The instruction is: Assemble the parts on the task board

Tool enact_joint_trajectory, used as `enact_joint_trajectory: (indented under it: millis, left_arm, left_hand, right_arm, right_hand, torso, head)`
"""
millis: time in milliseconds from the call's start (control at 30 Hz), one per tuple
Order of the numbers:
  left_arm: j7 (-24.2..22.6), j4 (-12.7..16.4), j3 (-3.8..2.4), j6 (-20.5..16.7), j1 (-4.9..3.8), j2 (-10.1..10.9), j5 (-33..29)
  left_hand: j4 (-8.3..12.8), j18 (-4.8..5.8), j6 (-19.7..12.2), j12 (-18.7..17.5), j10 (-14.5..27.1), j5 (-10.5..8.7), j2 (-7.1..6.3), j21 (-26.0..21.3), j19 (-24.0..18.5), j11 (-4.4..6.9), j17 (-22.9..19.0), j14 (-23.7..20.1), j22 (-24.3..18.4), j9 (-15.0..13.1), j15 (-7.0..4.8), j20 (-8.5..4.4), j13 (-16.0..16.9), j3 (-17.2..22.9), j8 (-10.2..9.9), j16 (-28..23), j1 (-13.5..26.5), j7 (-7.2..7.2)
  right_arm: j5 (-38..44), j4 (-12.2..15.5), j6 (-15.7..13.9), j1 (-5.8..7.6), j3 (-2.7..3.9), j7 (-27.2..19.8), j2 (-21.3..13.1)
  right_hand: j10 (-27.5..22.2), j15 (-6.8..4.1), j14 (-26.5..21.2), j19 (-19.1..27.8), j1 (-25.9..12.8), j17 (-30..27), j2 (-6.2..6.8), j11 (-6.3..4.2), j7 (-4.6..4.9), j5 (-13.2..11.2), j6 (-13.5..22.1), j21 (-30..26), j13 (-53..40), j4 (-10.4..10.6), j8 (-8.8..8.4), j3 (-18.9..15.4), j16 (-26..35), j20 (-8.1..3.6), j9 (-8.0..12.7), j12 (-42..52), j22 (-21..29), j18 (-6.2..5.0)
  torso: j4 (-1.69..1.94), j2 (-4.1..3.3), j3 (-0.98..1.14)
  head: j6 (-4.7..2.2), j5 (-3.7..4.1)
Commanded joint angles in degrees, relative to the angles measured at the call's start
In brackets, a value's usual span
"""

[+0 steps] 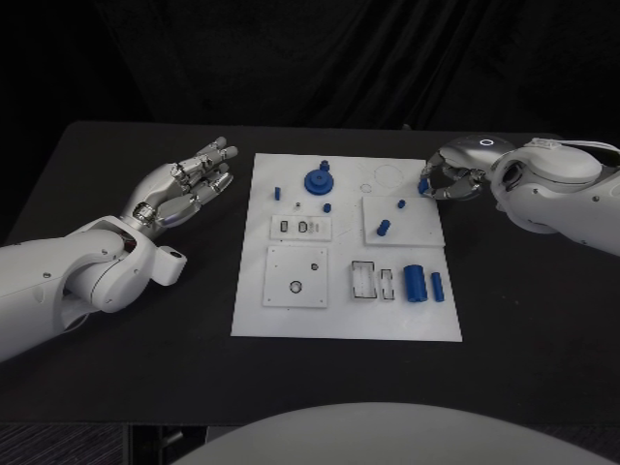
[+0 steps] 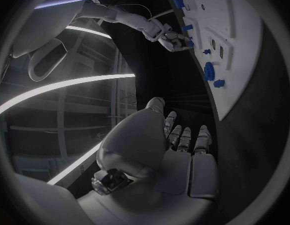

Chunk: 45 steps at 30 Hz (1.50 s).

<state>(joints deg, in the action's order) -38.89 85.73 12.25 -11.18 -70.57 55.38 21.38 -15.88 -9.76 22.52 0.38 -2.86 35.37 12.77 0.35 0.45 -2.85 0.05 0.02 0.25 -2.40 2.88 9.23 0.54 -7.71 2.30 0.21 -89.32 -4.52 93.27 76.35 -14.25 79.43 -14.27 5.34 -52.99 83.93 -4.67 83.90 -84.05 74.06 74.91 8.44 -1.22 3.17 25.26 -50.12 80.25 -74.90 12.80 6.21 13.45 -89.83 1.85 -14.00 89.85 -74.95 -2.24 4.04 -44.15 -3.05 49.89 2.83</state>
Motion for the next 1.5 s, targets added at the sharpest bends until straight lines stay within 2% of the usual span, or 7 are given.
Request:
enact_joint_trajectory:
  millis: [33,767,967,1033,1133,1500]
  left_arm:
    - [-6.0,0.0,-0.05,0.7,-0.03,-0.1,0.2]
    - [-5.9,-0.1,-0.05,0.9,-0.03,-0.2,0.2]
    - [-5.9,-0.1,-0.05,0.9,-0.02,-0.2,0.2]
    - [-5.9,-0.1,-0.05,0.9,-0.02,-0.2,0.2]
    - [-5.8,-0.1,-0.05,0.9,-0.02,-0.2,0.2]
    - [-5.8,-0.2,-0.05,1.0,-0.01,-0.2,0.2]
  left_hand:
    - [0.1,-0.58,0.0,0.2,0.0,-0.18,-0.01,0.0,0.0,-0.49,0.0,0.0,0.1,-0.1,0.28,0.58,0.1,0.3,0.2,-0.2,-0.6,-0.41]
    - [0.1,-0.58,0.0,0.2,0.0,-0.18,-0.01,0.0,0.0,-0.49,0.0,0.0,0.1,-0.1,0.28,0.58,0.1,0.3,0.2,-0.2,-0.6,-0.41]
    - [0.1,-0.58,0.0,0.2,0.0,-0.18,-0.01,0.0,0.0,-0.49,0.0,0.0,0.1,-0.1,0.28,0.58,0.1,0.3,0.2,-0.2,-0.6,-0.41]
    - [0.1,-0.58,-0.1,0.2,0.0,-0.28,-0.02,0.0,0.0,-0.57,0.0,0.0,0.0,-0.1,0.35,0.64,0.1,0.5,0.2,-0.2,-0.6,-0.47]
    - [0.1,-0.58,-0.1,0.2,0.0,-0.28,-0.02,0.0,0.0,-0.57,0.0,0.0,0.0,-0.1,0.35,0.64,0.1,0.5,0.2,-0.2,-0.6,-0.47]
    - [0.1,-0.58,-0.1,0.2,0.0,-0.28,-0.02,0.0,0.0,-0.57,0.0,0.0,0.0,-0.1,0.35,0.64,0.1,0.5,0.2,-0.2,-0.6,-0.47]
  right_arm:
    - [0.3,-0.1,0.3,-0.18,0.04,-0.1,0.1]
    - [0.3,-1.2,0.3,-0.51,0.04,-0.1,1.2]
    - [0.1,-1.4,0.2,-0.74,0.05,-0.2,1.3]
    - [-0.3,-1.5,0.0,-0.78,0.05,-0.3,1.4]
    - [-0.6,-1.5,-0.4,-0.83,0.06,-0.5,1.4]
    - [-1.0,-0.7,-3.9,-0.86,0.09,-1.2,1.2]
  right_hand:
    - [6.1,-0.5,6.1,-0.6,0.8,15.1,-0.14,-0.19,-0.04,0.2,-0.9,-0.3,-15.1,0.3,0.57,-0.1,-0.2,-0.41,-0.3,0.1,-11.9,-0.15]
    - [6.1,-0.56,6.1,-0.5,1.3,15.1,-0.36,-0.3,-0.17,0.2,-1.9,-0.4,-15.1,0.4,1.04,0.0,-0.2,-0.47,-0.8,0.1,-11.9,-0.17]
    - [6.1,-0.61,6.1,-0.5,1.7,15.1,-1.01,-0.41,-0.31,0.2,-2.8,-0.5,-15.1,0.5,1.5,0.2,-0.2,-0.52,-1.3,0.1,-11.8,-0.18]
    - [6.1,-0.69,6.1,-0.5,2.0,15.1,-1.77,-0.55,-0.5,0.2,-3.9,-0.6,-15.1,0.3,2.12,0.5,-0.2,-0.59,-1.9,0.1,-11.8,-0.2]
    - [6.1,-0.73,6.1,-0.6,2.3,15.1,-2.13,-0.63,-0.55,0.1,-4.5,-0.5,-15.1,0.0,2.41,0.6,-0.2,-0.63,-2.3,0.1,-11.9,-0.17]
    - [6.1,-1.06,6.1,-0.9,3.1,15.1,-3.26,-0.92,-0.91,0.1,-6.8,0.0,-15.1,-1.2,3.85,0.6,-0.2,-0.92,-4.1,0.1,-12.0,-0.07]
  torso:
    - [-0.01,-0.02,-0.03]
    - [0.05,-0.02,-0.02]
    - [0.05,-0.02,-0.01]
    - [0.03,-0.02,-0.01]
    - [0.0,0.0,-0.01]
    - [0.08,-0.01,0.0]
  head:
    - [0.02,0.02]
    - [0.11,0.09]
    - [0.11,-0.03]
    - [0.11,-0.07]
    - [0.11,-0.08]
    - [0.11,-0.08]
